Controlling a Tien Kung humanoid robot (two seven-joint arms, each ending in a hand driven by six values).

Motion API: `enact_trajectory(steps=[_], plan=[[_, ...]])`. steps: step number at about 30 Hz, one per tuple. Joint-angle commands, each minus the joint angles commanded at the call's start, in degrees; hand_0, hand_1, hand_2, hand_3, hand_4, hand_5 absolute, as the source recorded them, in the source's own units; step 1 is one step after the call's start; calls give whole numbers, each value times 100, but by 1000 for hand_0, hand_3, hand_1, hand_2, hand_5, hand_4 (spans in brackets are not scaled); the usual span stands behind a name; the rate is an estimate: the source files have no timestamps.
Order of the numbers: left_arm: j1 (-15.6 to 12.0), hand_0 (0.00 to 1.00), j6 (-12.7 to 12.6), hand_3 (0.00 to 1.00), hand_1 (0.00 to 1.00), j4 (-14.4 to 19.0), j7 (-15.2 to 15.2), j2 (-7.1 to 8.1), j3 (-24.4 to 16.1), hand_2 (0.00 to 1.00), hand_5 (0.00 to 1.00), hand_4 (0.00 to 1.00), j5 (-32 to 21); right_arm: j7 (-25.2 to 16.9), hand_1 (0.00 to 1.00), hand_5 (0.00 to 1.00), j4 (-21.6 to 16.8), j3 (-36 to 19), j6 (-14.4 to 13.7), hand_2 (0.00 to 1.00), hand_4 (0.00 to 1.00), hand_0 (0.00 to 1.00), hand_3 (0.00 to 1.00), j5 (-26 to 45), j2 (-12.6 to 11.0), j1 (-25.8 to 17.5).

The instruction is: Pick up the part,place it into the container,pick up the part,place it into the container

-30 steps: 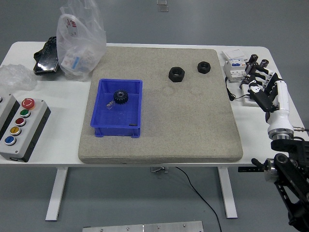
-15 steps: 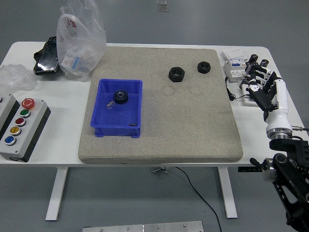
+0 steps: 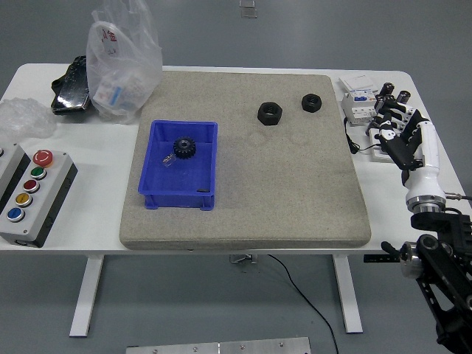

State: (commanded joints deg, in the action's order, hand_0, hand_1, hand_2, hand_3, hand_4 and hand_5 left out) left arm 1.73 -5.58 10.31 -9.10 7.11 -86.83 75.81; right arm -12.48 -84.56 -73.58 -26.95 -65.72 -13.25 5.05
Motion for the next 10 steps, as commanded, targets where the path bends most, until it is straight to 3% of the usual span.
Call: enact_trajectory(steps=[10], plan=[[-8, 663, -15, 643, 554, 0, 23, -7, -15, 560, 368, 758, -9, 34, 582, 142, -35, 47, 15, 625, 465, 447, 639, -74, -11, 12]])
